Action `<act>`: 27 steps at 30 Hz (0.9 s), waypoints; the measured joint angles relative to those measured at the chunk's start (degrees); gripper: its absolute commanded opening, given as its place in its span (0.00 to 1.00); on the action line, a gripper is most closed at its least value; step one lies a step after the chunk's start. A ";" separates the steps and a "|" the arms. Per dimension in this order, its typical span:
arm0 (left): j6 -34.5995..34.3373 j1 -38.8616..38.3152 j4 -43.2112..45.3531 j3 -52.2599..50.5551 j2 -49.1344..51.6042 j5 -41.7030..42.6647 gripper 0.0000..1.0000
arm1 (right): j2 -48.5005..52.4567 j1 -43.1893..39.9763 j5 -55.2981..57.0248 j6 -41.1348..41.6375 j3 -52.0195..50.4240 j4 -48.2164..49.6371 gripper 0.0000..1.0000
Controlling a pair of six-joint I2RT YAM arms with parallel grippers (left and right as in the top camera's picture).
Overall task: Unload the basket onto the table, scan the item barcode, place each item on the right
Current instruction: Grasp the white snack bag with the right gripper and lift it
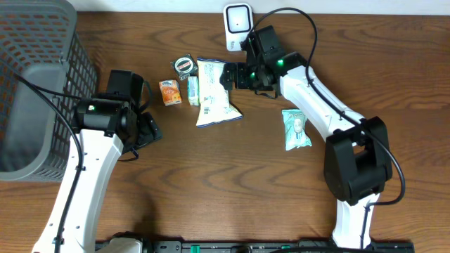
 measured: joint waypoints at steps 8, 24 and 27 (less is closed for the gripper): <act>0.00 0.00 0.00 0.00 0.00 0.00 0.98 | 5.75 0.04 -3.72 4.52 0.00 6.01 0.99; 0.00 0.00 0.02 0.00 0.00 0.00 0.97 | 13.86 -0.07 -15.02 8.33 1.18 11.30 0.09; 0.00 0.00 0.02 0.00 0.00 0.00 0.97 | 13.99 -0.72 -17.25 8.76 1.25 11.52 0.01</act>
